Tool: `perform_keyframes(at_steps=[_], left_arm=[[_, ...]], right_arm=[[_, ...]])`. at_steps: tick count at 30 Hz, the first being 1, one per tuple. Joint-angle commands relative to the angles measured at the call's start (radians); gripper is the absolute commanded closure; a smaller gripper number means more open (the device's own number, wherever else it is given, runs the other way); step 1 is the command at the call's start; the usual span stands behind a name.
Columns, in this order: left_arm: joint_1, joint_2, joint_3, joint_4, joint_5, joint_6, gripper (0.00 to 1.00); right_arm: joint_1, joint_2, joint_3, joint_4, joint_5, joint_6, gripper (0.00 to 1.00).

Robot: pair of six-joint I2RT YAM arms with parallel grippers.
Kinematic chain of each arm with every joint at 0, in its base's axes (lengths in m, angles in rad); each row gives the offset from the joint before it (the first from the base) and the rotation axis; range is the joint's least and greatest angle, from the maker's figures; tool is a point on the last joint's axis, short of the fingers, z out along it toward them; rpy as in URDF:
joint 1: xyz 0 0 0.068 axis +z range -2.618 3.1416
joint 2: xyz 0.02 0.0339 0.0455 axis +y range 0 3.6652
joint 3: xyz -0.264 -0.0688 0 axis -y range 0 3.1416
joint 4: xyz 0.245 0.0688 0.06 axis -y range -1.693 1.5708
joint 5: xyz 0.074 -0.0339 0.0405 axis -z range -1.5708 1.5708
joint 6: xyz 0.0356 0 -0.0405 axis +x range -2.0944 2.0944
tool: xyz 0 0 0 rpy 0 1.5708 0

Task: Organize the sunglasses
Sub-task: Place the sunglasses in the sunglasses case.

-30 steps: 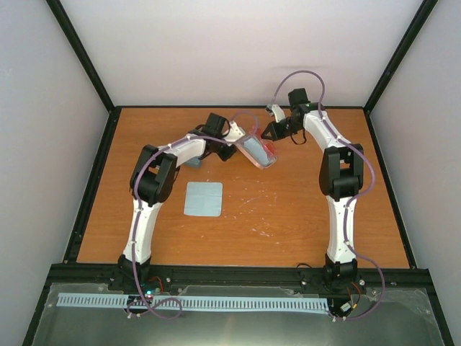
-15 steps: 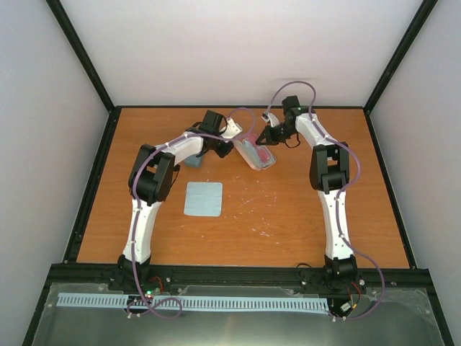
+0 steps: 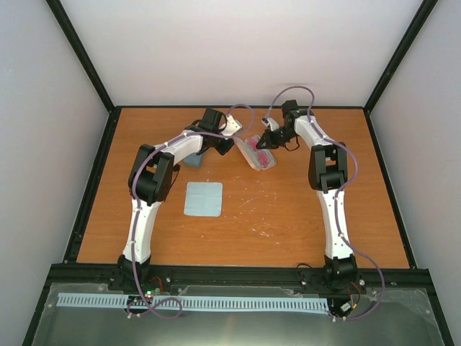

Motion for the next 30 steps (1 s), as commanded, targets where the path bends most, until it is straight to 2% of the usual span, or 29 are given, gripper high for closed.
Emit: perform_keyframes(at_steps=[1,7,13,30], left_arm=[[-0.002,-0.01,0.047,-0.003,0.016,-0.02,0.82],[-0.002,-0.008,0.053,-0.005,0.022,-0.026,0.82],[-0.002,0.006,0.072,-0.01,0.034,-0.032,0.82],[-0.005,-0.021,0.042,-0.01,0.023,-0.034,0.82]], right_arm=[[0.0,0.038,0.019,-0.022,-0.005,0.006,0.89],[-0.008,0.021,0.021,-0.033,0.036,0.003,0.76],[-0.023,-0.002,0.02,-0.042,0.066,-0.002,0.68],[-0.062,-0.098,0.021,-0.011,0.114,0.017,0.62]])
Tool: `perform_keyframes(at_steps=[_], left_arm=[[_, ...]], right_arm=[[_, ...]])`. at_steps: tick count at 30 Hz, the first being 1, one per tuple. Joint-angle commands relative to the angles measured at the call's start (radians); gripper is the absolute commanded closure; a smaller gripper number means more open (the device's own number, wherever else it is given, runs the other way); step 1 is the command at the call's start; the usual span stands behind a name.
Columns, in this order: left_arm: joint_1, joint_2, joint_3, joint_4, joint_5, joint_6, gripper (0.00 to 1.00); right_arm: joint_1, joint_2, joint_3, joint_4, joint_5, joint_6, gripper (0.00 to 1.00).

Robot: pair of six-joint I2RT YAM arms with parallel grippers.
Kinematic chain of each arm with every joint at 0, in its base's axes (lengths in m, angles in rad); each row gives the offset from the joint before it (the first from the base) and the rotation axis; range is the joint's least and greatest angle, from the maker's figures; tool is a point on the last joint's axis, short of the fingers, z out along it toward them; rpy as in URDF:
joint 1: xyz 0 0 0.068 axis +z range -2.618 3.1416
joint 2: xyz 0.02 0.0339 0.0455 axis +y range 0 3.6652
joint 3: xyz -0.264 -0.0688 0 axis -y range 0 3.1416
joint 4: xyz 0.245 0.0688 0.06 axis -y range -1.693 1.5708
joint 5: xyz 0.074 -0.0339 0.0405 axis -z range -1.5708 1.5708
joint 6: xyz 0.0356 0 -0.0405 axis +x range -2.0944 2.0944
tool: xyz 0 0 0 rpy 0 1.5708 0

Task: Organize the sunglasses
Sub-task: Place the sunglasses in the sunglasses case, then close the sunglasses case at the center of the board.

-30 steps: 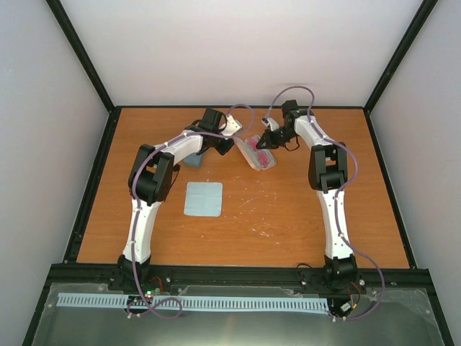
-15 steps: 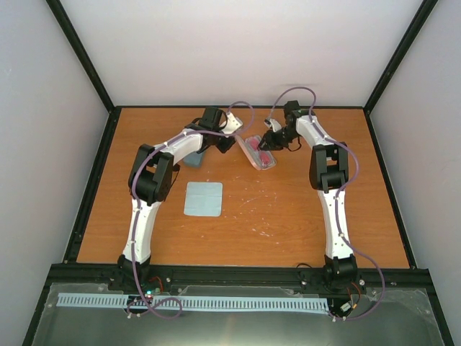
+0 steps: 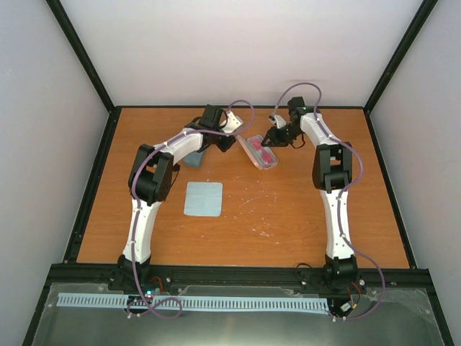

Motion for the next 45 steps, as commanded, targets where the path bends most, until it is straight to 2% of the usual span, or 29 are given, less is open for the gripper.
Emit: perform_keyframes(at_steps=[1,4,8,11,16,29,45], left_arm=[[-0.002,-0.022,-0.001,-0.002,0.0,-0.016,0.82],[-0.003,-0.025,-0.003,-0.005,-0.004,-0.015,0.82],[-0.003,-0.04,-0.021,-0.005,-0.006,-0.017,0.82],[-0.003,-0.052,-0.041,-0.007,-0.001,-0.028,0.82],[-0.022,-0.07,-0.081,-0.007,0.017,-0.048,0.82],[-0.134,-0.041,-0.02,-0.017,0.066,-0.108,0.82],[-0.142,0.092,0.156,-0.06,0.116,-0.108,0.82]], right_arm=[[-0.031,-0.078,0.02,0.025,0.013,0.015,0.61],[-0.035,-0.082,0.024,0.028,0.012,0.019,0.64],[-0.04,-0.083,0.007,0.035,0.054,0.028,0.79],[-0.04,-0.072,-0.006,0.04,0.121,0.042,0.87],[-0.036,-0.028,-0.021,0.028,0.119,0.047,0.93],[-0.009,-0.021,-0.18,0.07,0.112,0.019,0.97],[0.006,-0.215,-0.505,0.313,0.012,0.067,0.97]])
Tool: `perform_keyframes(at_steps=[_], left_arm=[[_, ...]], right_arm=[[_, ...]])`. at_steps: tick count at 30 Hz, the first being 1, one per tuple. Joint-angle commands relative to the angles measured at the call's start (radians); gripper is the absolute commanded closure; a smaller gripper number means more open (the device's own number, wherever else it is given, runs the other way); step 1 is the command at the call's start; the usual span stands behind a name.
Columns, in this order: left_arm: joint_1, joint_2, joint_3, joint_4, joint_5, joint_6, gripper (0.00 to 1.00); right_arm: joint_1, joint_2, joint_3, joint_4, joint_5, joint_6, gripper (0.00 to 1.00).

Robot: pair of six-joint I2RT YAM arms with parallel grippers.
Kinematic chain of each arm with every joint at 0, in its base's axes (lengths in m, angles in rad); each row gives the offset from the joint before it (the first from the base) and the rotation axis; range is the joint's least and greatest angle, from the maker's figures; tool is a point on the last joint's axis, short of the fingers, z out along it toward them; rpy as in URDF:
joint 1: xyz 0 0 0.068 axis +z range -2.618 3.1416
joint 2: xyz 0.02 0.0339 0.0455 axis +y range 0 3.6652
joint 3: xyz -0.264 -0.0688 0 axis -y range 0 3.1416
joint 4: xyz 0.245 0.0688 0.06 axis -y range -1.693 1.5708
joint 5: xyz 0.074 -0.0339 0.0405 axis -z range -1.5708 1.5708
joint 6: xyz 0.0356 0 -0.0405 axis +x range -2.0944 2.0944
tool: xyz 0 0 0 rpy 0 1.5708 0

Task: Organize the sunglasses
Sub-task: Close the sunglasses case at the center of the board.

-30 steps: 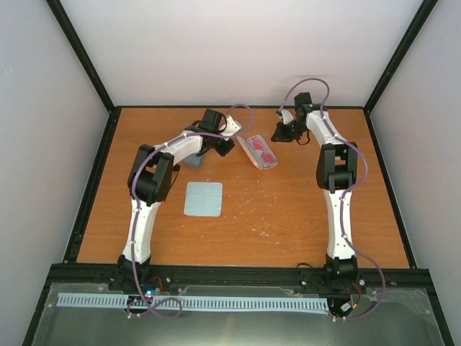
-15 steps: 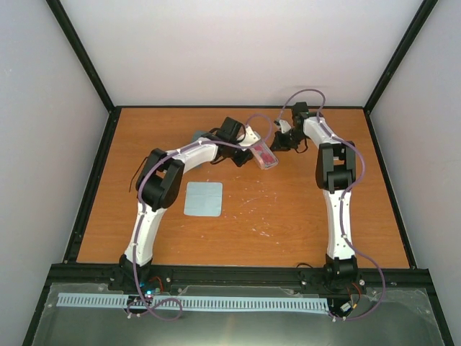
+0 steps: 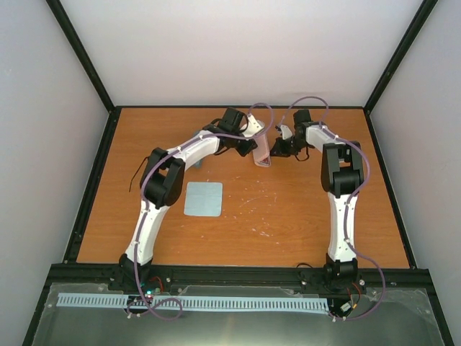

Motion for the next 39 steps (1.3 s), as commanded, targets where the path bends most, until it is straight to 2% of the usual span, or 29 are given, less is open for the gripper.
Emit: perform_keyframes(at_steps=[1,10,16,18,21,24,28,30,34,39], left_arm=[[-0.011,0.069,0.067,-0.006,0.053,-0.022,0.82],[-0.022,0.088,0.027,-0.014,0.072,-0.024,0.83],[-0.013,0.044,0.024,-0.013,0.022,-0.019,0.82],[0.005,0.004,0.03,-0.013,0.018,-0.043,0.73],[0.027,-0.071,0.026,-0.014,0.001,-0.052,0.49],[0.066,-0.147,0.022,-0.022,-0.016,-0.073,0.39],[0.162,-0.243,-0.016,-0.049,-0.016,-0.085,0.36],[0.226,-0.274,-0.051,-0.072,-0.008,-0.073,0.37],[0.364,-0.3,-0.116,-0.117,0.002,-0.033,0.41],[0.487,-0.286,-0.151,-0.118,-0.038,0.03,0.42]], right_arm=[[0.031,-0.038,-0.085,0.019,-0.034,0.014,0.97],[0.031,-0.077,-0.128,0.069,-0.051,0.009,0.97],[0.015,-0.141,-0.154,0.055,0.062,0.029,0.96],[0.007,-0.186,-0.167,0.044,0.102,0.039,0.93],[0.007,-0.275,-0.192,0.041,0.136,0.046,0.88],[0.023,-0.349,-0.208,0.053,0.112,0.07,0.87],[0.1,-0.387,-0.19,0.083,0.072,0.101,0.94],[0.175,-0.36,-0.154,0.106,0.06,0.126,0.96],[0.303,-0.201,0.002,0.102,0.05,0.185,0.97],[0.346,0.011,0.229,0.068,0.094,0.293,0.97]])
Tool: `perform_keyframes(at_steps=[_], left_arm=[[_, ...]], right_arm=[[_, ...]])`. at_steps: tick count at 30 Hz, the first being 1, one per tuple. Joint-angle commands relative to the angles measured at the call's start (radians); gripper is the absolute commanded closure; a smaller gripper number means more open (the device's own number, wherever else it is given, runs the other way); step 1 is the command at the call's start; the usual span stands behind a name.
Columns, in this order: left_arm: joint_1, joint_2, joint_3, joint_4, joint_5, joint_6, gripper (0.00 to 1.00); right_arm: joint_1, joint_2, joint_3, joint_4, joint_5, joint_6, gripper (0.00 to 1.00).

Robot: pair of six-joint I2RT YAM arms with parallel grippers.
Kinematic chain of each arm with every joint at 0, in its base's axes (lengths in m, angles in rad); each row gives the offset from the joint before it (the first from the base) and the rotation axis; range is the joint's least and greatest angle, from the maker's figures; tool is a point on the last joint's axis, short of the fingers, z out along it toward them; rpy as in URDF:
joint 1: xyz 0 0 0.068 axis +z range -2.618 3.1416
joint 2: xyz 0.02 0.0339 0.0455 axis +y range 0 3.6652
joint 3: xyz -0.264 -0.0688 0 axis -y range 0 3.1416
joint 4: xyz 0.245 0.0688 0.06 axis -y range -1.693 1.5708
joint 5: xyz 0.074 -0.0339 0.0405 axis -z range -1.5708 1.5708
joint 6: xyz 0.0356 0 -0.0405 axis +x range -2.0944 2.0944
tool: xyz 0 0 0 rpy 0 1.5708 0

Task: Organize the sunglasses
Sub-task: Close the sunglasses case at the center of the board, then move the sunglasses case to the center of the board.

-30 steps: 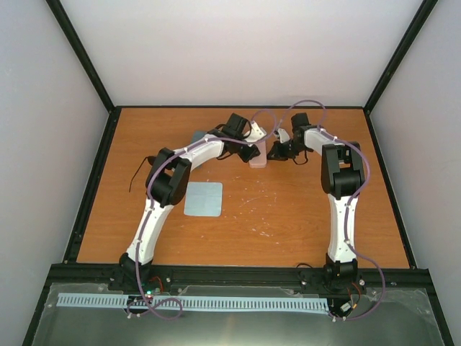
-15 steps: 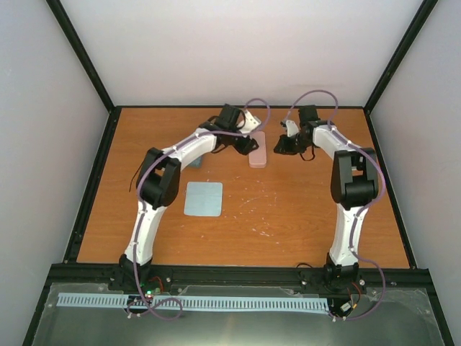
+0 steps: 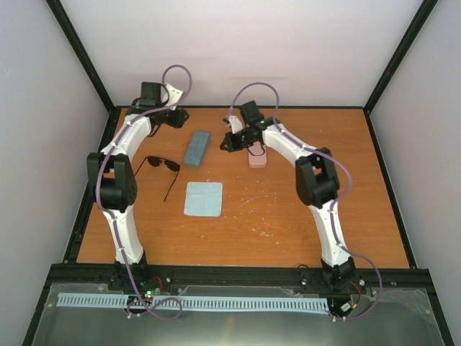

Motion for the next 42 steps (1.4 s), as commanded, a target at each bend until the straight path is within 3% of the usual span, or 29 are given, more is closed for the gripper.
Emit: perform_keyframes(at_steps=[1,7,17,26,42], left_arm=[[0.067,0.04,-0.014,-0.075,-0.031,0.067,0.42],[0.091,0.09,-0.001,-0.091,-0.038,0.107,0.44],[0.091,0.153,0.007,-0.095,-0.009,0.11,0.44],[0.091,0.192,0.0,-0.117,0.012,0.103,0.44],[0.089,0.226,-0.041,-0.117,-0.002,0.123,0.45]], right_arm=[[-0.001,0.164,0.165,-0.046,0.051,0.124,0.97],[-0.011,0.286,0.336,-0.162,0.22,0.195,0.97],[-0.07,0.297,0.305,-0.276,0.324,0.231,0.97],[-0.122,0.206,0.122,-0.254,0.375,0.239,0.97],[-0.283,0.061,-0.059,-0.239,0.477,0.182,0.97]])
